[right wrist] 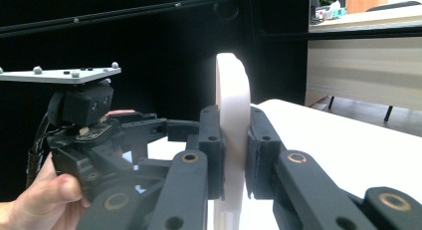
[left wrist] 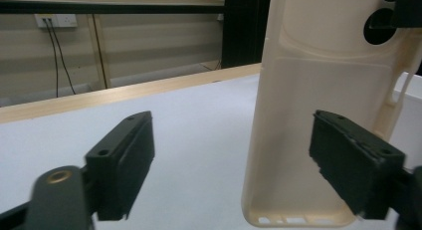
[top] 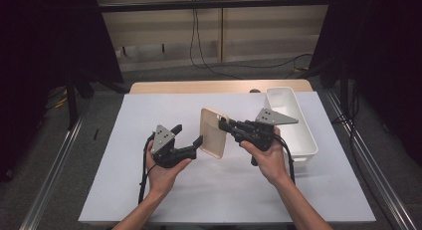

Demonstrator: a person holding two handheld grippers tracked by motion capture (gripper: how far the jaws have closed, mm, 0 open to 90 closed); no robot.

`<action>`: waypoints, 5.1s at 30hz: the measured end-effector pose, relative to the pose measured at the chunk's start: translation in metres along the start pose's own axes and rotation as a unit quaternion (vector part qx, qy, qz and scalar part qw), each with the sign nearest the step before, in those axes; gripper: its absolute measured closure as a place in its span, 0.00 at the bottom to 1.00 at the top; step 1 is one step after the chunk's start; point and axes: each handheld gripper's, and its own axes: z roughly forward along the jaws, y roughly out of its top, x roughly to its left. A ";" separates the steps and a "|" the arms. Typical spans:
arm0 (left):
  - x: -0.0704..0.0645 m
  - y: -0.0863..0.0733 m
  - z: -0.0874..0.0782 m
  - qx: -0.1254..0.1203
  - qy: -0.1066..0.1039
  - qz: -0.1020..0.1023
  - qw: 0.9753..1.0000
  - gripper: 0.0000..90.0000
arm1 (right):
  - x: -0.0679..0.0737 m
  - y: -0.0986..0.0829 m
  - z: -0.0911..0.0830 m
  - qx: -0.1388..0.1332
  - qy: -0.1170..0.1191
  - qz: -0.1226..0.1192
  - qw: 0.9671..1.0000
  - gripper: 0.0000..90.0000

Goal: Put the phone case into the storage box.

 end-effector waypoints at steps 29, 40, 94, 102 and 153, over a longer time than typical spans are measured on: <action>0.020 -0.010 -0.033 0.000 0.008 0.005 1.000 0.05 | -0.010 0.001 -0.025 -0.003 -0.016 -0.018 1.000 0.90; 0.037 -0.027 -0.056 -0.008 0.025 0.007 1.000 0.05 | -0.019 -0.001 -0.041 -0.006 -0.032 -0.019 0.999 0.90; 0.052 -0.045 -0.088 -0.011 0.036 -0.005 0.999 0.03 | -0.055 0.052 -0.108 -0.047 -0.058 -0.051 0.996 0.90; 0.050 -0.045 -0.087 -0.011 0.035 -0.006 0.999 0.03 | -0.062 0.060 -0.117 -0.045 -0.064 -0.055 0.995 0.89; 0.051 -0.046 -0.084 -0.006 0.038 -0.003 0.999 0.03 | -0.167 0.081 -0.138 -0.022 -0.114 -0.069 0.991 0.89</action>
